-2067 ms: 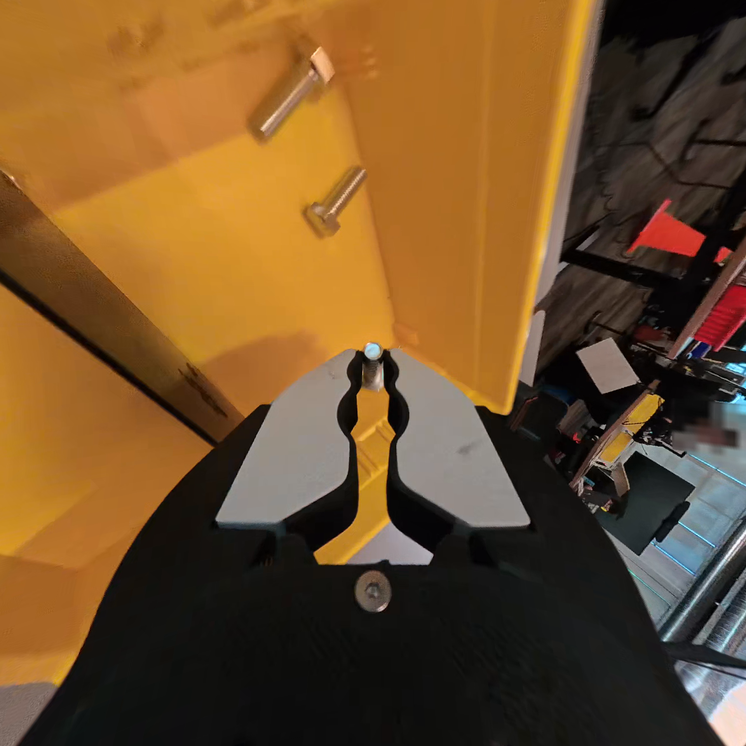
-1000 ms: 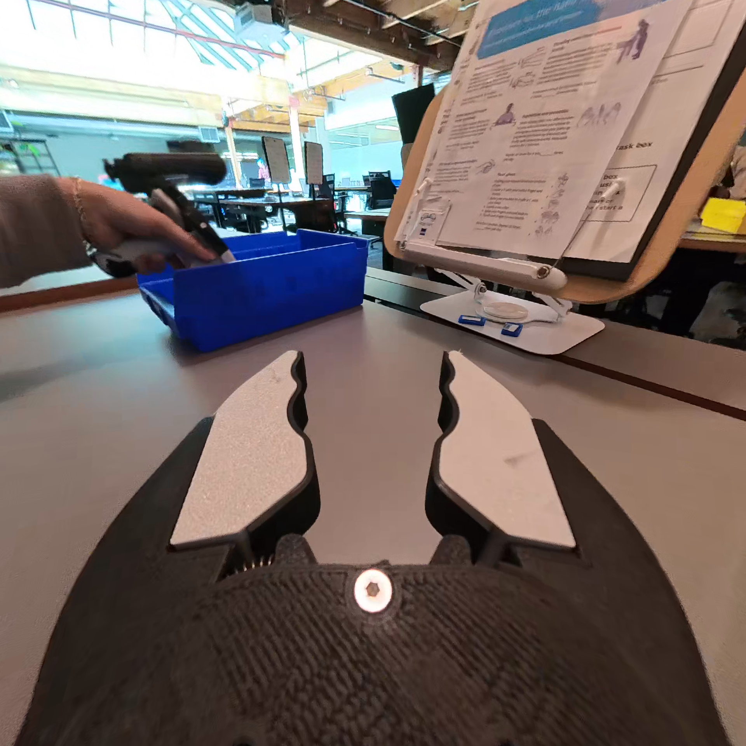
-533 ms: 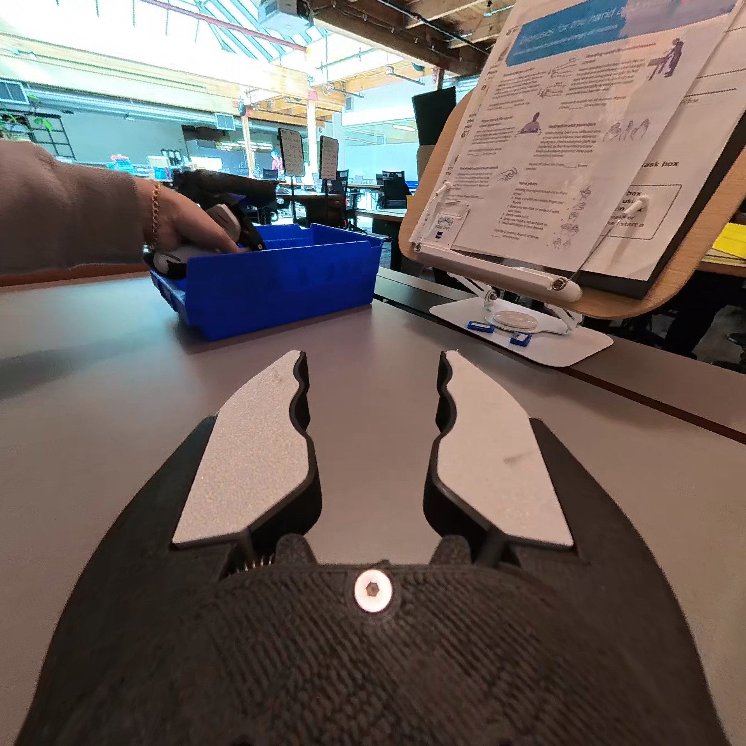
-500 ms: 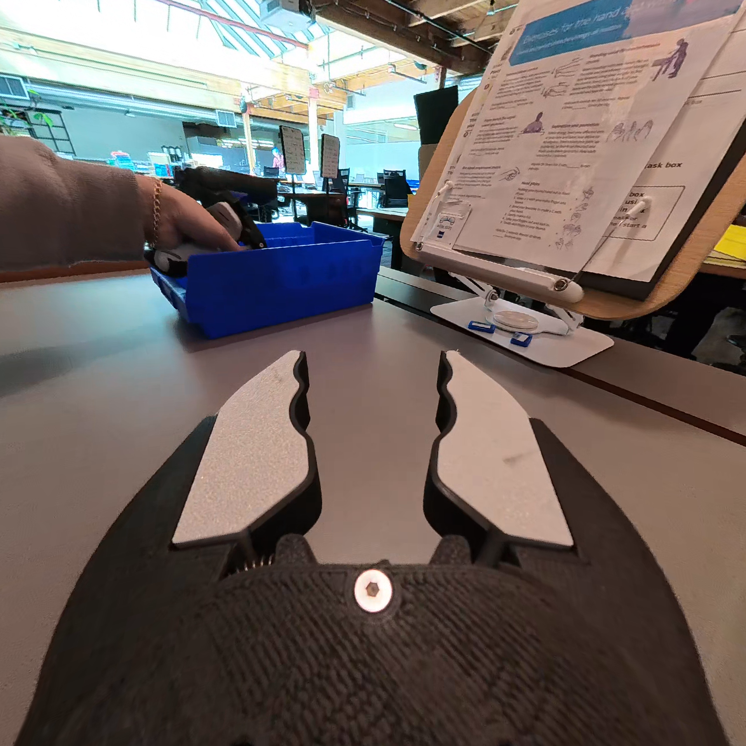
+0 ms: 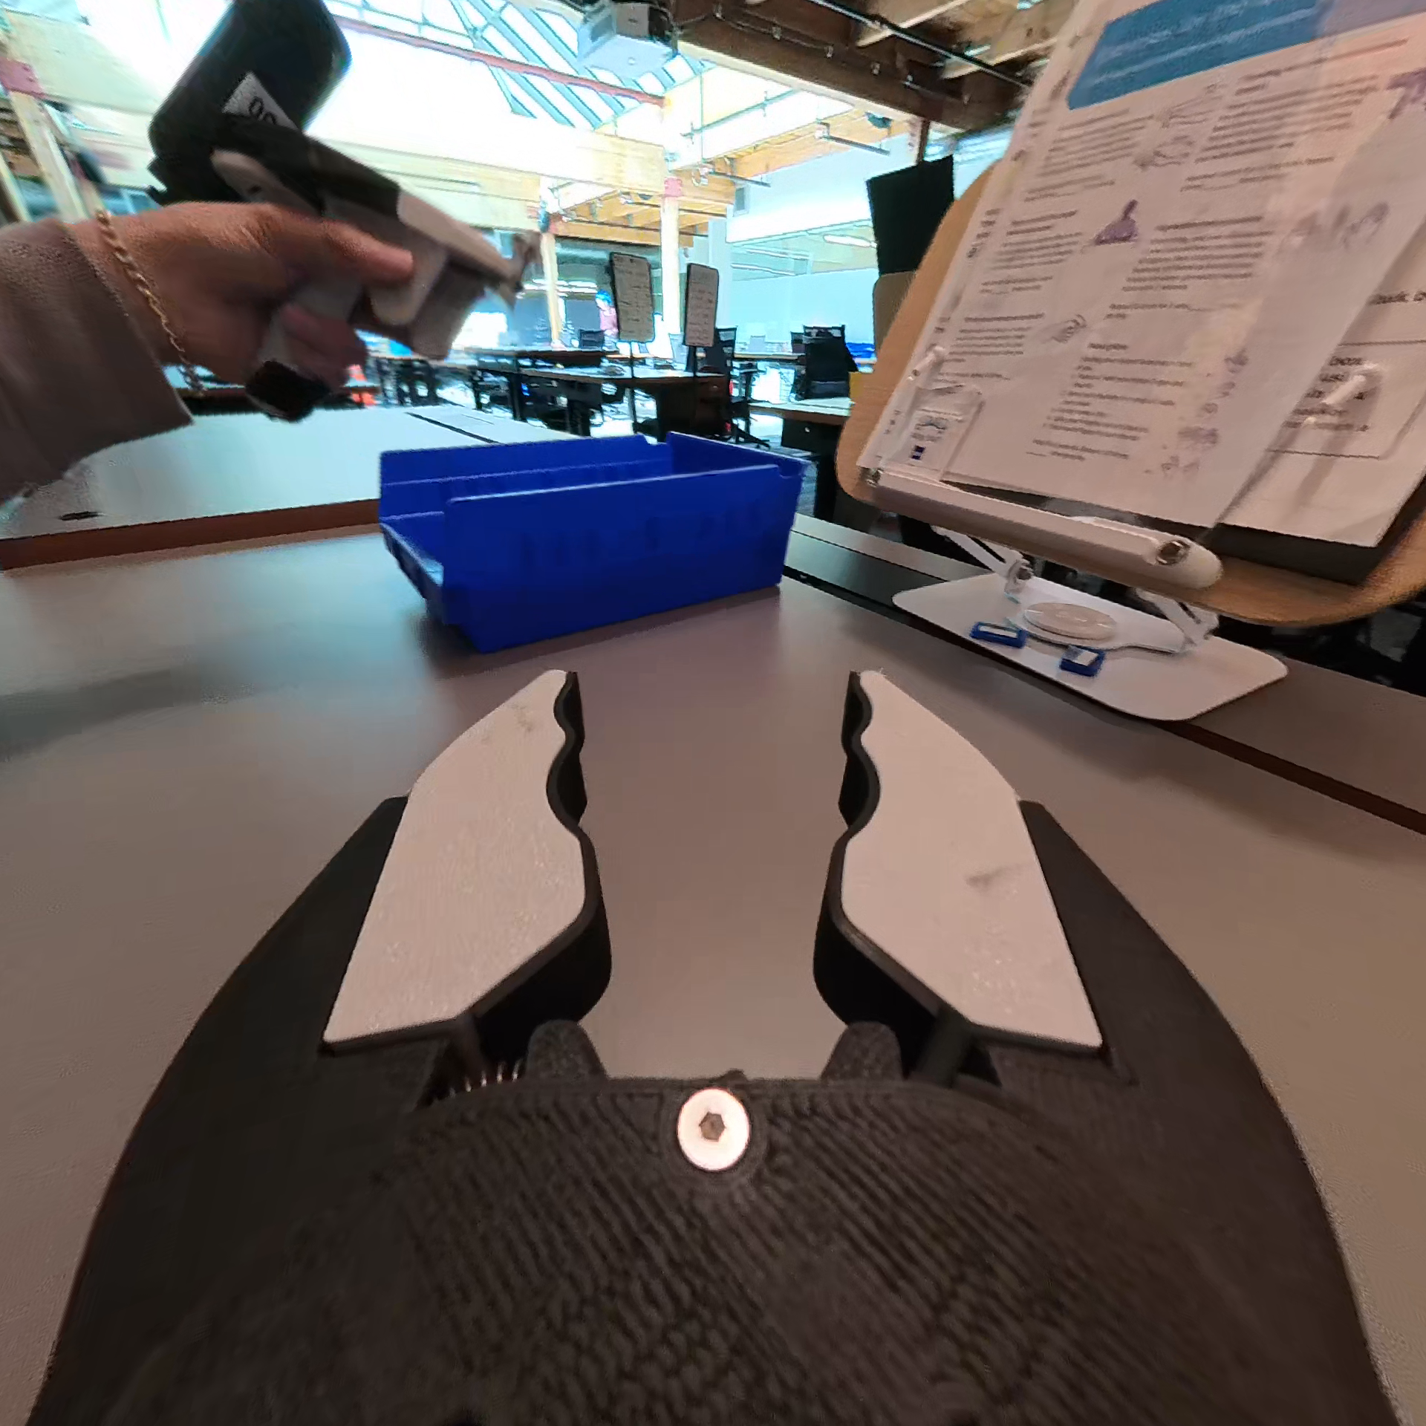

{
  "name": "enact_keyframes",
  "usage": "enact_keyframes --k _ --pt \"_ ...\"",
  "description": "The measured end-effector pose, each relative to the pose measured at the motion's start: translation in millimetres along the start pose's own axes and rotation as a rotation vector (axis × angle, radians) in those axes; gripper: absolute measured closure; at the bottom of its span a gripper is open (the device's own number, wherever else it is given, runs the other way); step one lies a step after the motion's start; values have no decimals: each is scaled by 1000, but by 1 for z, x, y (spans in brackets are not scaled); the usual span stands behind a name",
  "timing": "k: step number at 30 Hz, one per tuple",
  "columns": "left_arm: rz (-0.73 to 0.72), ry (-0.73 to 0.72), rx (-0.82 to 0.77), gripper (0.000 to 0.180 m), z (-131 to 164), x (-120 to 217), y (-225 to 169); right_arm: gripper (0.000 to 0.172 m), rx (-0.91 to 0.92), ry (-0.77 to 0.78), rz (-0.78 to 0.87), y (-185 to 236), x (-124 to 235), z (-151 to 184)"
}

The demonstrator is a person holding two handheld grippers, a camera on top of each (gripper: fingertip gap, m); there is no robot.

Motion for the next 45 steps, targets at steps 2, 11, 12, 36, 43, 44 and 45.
enact_keyframes --k 2,11,12,36,43,44,45 --pt "167 -66 -66 172 2 3 -37 106 -1 -35 -39 6 0 -6" --pt "684 -113 -299 172 112 -84 -140 114 -135 -276 -243 17 14 -39" --pt "714 -104 -293 172 124 -98 -142 118 -139 -305 -239 15 17 -42" --pt "872 -154 -282 172 186 -150 -152 146 -147 -203 -201 12 12 -31" --pt "863 -157 -270 172 186 -149 -152 146 -123 -193 -191 10 13 -31" --pt "862 -170 -263 172 183 -148 -152 144 -118 -200 -183 7 15 -33" --pt "871 -191 -254 172 180 -145 -152 154 -135 -222 -155 2 18 -35"
Point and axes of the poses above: each gripper's, where its closed fingertips meet, x back along the fingers, z out of its underside, y = z × x across the jaws, the point moved 7 cm from there along x, back along the fingers, and after that the axes turned 8 degrees about x, right-handed, at the moved point
